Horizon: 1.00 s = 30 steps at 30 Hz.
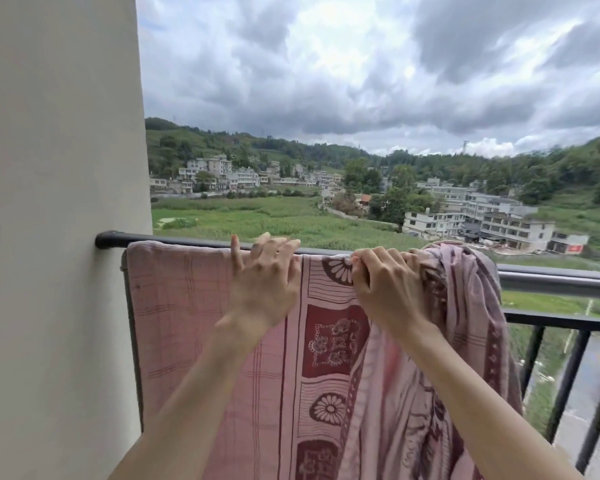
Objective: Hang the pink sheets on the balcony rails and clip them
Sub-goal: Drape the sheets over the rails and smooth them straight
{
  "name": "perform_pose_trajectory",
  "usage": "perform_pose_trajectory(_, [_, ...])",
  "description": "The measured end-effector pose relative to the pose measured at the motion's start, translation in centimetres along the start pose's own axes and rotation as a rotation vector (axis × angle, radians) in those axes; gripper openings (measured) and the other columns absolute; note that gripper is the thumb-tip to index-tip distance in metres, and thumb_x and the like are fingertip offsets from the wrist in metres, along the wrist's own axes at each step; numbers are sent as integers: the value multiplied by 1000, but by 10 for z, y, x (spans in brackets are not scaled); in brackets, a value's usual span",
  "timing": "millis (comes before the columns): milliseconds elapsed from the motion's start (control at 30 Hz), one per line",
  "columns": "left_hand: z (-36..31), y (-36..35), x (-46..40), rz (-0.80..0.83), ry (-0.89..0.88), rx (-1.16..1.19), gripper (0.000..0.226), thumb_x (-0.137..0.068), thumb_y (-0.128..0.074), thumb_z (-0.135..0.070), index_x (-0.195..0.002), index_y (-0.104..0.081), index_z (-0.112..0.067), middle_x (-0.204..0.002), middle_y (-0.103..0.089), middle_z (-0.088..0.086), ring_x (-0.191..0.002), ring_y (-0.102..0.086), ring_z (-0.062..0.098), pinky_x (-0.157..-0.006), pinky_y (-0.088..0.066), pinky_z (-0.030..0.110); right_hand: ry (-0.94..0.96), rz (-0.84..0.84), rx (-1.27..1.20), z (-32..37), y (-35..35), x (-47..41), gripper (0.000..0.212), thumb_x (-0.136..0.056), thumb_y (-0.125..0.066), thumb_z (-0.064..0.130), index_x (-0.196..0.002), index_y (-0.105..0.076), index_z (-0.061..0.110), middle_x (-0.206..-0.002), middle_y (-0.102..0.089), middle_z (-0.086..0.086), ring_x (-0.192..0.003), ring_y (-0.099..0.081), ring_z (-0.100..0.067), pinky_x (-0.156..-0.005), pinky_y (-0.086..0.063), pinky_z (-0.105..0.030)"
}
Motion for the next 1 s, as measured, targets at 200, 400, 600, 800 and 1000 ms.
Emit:
perform_pose_trajectory(200, [-19,-30,3,4,-91,-112,54,-90,-8,-49,-127,-40,-27,-118,-51,-2,-117,-44,21,-111,-11,48,79,23,-31,-24,11,8,39,-94,-32,34,-90,-63,10,-85,-66,-6,-80,-59,-24,-82,-39,-33])
perform_pose_trajectory(400, [-13,-35,1,-78,-92,-88,41,-90,-16,-44,-114,-43,-26,-103,-50,-2,-102,-44,22,-102,-14,38,90,126,-61,-33,26,15,36,-92,-43,28,-112,-61,4,-105,-66,-11,-102,-59,-27,-99,-39,-34])
perform_pose_trajectory(600, [-10,-42,-3,-126,-59,-56,47,-89,-16,-46,-112,-49,-22,-100,-49,2,-101,-43,25,-104,-13,41,0,-35,86,-51,58,29,44,-77,-70,27,-116,-59,9,-135,-51,-13,-133,-37,-29,-115,-14,-51])
perform_pose_trajectory(800, [-14,-42,-7,-134,-34,-31,50,-88,-16,-44,-111,-51,-18,-99,-49,5,-101,-43,27,-105,-15,45,-461,-113,-245,-77,78,43,101,-66,-79,41,-141,-21,6,-139,-30,-13,-122,-26,-11,-111,-24,-34])
perform_pose_trajectory(1000, [-14,-39,-7,-121,-50,-20,51,-88,-21,-44,-117,-54,-17,-104,-54,6,-105,-46,28,-109,-15,47,-857,15,-599,-72,77,46,83,-67,-75,49,-124,-32,7,-100,-58,-5,-81,-58,-15,-65,-48,-24])
Point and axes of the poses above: each hand's wrist, its own x-axis away from the middle knuckle, its own y-axis out of the back of the hand, z = x × y, the point moved 1 cm from there along -x, towards the middle knuckle
